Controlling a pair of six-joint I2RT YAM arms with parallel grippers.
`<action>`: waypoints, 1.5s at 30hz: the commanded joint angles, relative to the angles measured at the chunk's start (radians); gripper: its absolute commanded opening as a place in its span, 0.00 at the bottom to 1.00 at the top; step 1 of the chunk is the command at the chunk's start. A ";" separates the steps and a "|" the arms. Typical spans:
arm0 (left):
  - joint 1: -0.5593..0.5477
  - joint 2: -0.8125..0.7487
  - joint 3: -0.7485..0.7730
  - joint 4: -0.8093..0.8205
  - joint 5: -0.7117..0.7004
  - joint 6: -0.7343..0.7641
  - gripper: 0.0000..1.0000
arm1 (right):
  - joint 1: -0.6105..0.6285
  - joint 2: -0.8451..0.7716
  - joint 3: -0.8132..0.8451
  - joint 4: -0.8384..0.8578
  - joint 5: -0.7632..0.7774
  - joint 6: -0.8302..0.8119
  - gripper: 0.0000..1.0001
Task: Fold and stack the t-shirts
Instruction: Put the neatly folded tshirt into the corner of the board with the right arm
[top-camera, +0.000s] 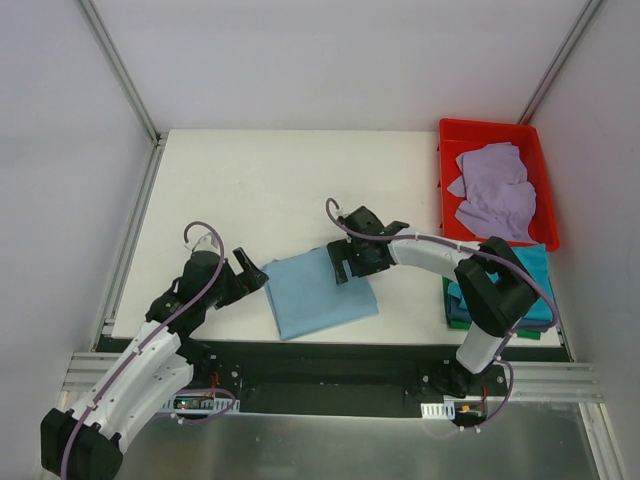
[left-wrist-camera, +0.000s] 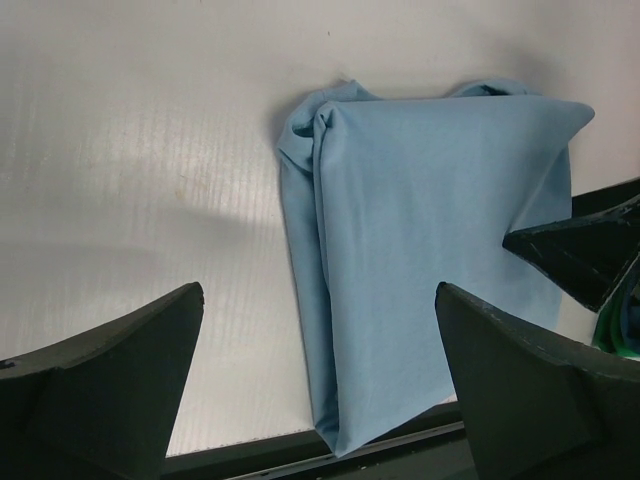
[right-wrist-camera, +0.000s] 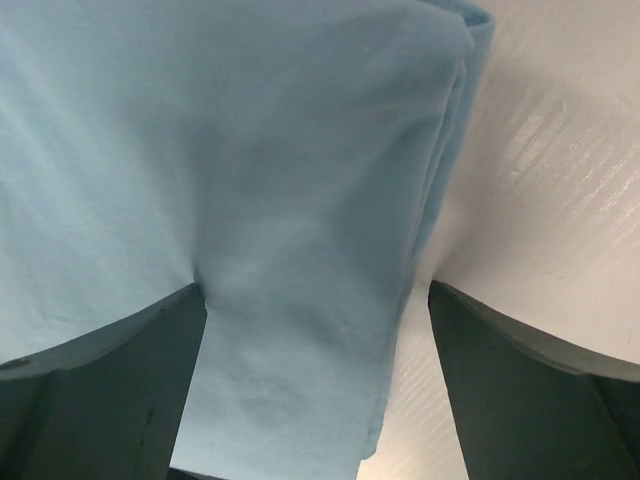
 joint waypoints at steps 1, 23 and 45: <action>-0.006 -0.017 -0.017 0.026 -0.060 -0.004 0.99 | 0.047 0.046 0.019 -0.084 0.113 0.052 0.94; -0.006 -0.001 -0.021 0.024 -0.076 -0.014 0.99 | 0.219 0.086 0.008 -0.256 0.380 0.292 0.13; -0.006 0.005 -0.015 0.003 -0.131 -0.008 0.99 | 0.124 -0.116 0.102 -0.768 1.116 0.126 0.00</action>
